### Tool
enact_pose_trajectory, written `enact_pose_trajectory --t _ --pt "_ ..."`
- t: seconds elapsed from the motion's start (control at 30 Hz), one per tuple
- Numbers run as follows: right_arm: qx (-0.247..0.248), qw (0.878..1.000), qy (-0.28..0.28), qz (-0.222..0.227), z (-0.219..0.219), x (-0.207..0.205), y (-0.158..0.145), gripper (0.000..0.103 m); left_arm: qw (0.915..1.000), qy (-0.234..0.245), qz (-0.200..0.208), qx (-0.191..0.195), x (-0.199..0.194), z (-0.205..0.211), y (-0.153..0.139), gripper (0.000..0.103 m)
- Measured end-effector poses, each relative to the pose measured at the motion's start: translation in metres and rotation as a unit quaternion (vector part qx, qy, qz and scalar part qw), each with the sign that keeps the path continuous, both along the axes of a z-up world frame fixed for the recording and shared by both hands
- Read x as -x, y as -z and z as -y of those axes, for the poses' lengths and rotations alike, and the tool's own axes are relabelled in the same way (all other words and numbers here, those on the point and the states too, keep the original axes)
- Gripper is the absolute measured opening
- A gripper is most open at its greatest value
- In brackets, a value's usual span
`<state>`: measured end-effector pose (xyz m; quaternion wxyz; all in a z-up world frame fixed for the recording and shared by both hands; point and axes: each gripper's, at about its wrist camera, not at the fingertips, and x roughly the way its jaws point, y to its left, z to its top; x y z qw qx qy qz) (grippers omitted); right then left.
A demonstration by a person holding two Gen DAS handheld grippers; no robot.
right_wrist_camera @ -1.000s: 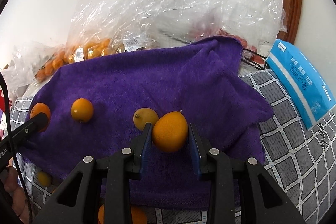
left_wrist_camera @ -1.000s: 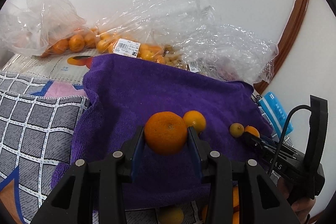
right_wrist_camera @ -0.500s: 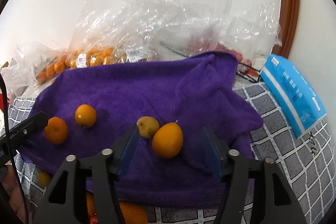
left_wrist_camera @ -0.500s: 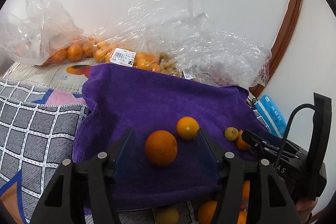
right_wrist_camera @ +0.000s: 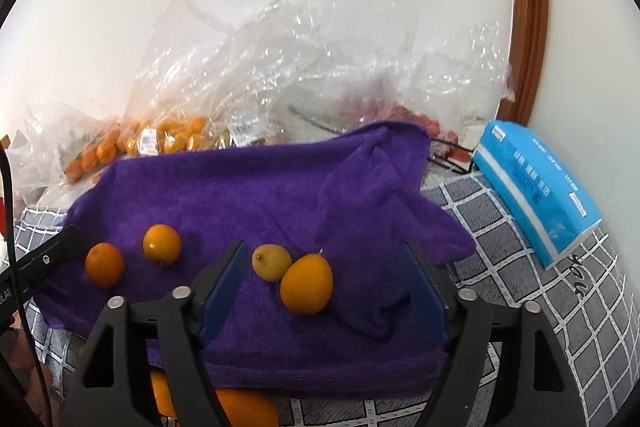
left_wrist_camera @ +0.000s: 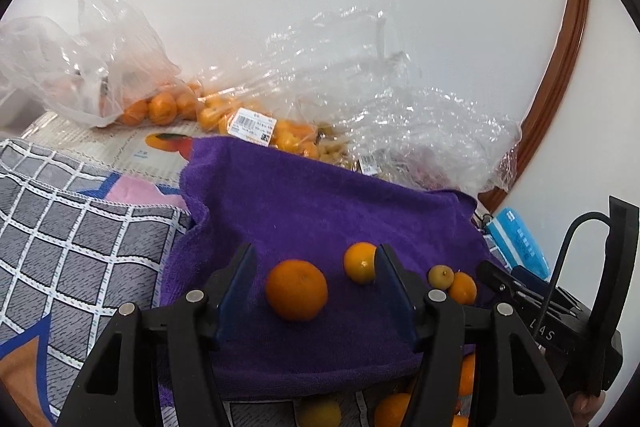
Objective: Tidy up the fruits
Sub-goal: 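Withdraw both tools from the towel back toward the loose fruit row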
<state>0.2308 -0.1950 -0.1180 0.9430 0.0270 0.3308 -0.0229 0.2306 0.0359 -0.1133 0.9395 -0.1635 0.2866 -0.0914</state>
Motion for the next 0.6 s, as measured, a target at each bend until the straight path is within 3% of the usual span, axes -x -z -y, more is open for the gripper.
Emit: enact_pose_trajectory --t 0.27,0.43,0.6 --pt "0.021 0.999 -0.008 0.028 -0.01 0.008 -0.007 0.079 0.9996 -0.013 0.021 -0.016 0.01 0.0 -0.011 0.057" --pt "0.023 0.999 -0.011 0.039 -0.016 0.016 -0.02 0.079 0.9988 -0.033 0.035 -0.008 0.015 -0.01 -0.022 0.057" --pt "0.005 0.999 -0.023 0.025 -0.017 0.034 -0.031 0.079 0.9988 -0.043 0.018 0.017 0.011 -0.023 -0.025 0.057"
